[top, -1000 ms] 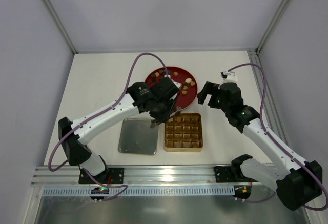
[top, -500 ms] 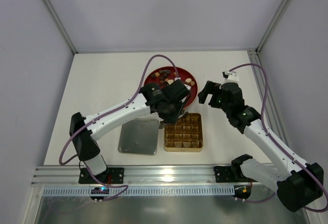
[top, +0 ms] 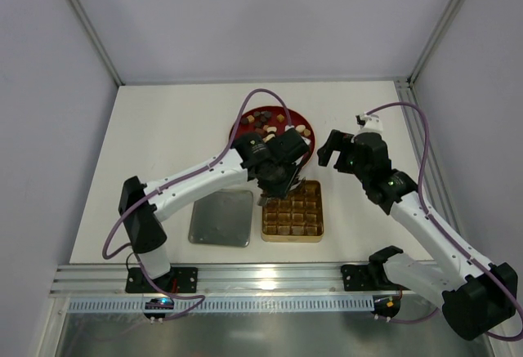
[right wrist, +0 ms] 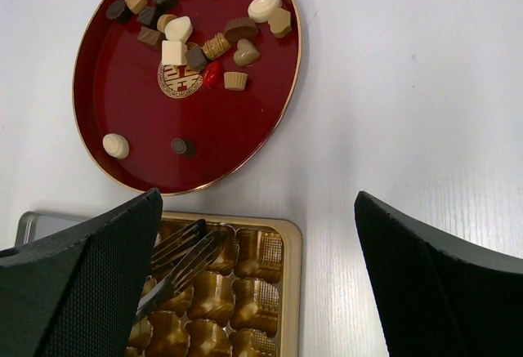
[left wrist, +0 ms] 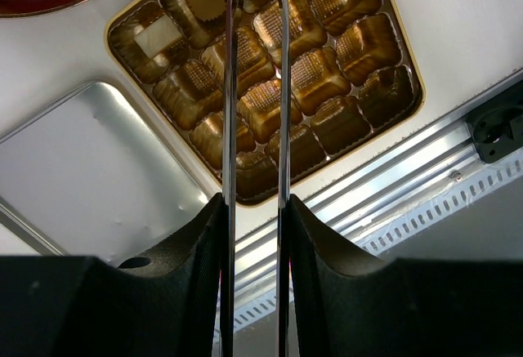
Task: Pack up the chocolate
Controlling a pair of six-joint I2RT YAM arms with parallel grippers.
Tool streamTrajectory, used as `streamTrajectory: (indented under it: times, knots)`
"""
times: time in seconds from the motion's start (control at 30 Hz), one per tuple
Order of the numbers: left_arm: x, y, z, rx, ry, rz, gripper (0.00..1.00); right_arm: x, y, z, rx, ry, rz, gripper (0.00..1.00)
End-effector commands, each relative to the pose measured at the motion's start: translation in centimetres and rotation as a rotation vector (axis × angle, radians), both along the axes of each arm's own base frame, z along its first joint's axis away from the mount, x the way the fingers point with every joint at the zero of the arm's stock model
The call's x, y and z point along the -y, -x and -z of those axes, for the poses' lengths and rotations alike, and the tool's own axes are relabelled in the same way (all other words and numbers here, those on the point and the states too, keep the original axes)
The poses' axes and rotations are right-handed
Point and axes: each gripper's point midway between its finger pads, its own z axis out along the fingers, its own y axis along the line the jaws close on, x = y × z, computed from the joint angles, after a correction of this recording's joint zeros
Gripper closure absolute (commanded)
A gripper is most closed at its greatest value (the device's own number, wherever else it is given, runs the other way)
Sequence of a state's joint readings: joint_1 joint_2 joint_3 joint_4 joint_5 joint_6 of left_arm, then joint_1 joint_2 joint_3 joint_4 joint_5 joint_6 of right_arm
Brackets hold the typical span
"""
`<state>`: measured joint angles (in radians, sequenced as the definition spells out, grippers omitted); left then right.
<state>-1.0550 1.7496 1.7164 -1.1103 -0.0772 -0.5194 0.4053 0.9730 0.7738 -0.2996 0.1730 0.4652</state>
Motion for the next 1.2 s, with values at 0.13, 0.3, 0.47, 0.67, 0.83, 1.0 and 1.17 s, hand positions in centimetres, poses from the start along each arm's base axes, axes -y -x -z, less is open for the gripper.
streamTrajectory:
  times: [0.13,0.3,0.47,0.67,0.83,1.0,1.17]
  knots:
    - [1.1,-0.4,-2.0,0.039,0.065,0.005,0.62,0.5,-0.3,-1.5,0.05,0.002,0.013,0.0]
    - [1.0,-0.4,-2.1,0.041,0.062,0.003,0.6,0.4,-0.2,-1.3,0.045,0.0,0.013,0.0]
    - [0.9,-1.1,-3.7,0.093,0.082,-0.017,0.6,0.4,-0.2,-1.4,0.048,-0.004,0.013,0.0]
    - [0.1,-4.5,-7.2,0.186,0.093,-0.063,0.59,0.5,-0.2,-1.9,0.054,0.001,0.009,0.0]
    - [-0.8,-8.8,-6.3,0.195,0.032,-0.084,0.59,0.2,-0.2,-1.8,0.049,-0.006,-0.004,0.0]
    - [-1.4,-12.3,-4.0,0.178,-0.028,-0.109,0.61,0.0,0.0,-2.0,0.051,-0.021,-0.016,0.0]
    - [-1.3,-14.7,-1.9,0.142,-0.03,-0.122,0.62,0.1,0.1,-1.9,0.05,-0.011,-0.019,0.0]
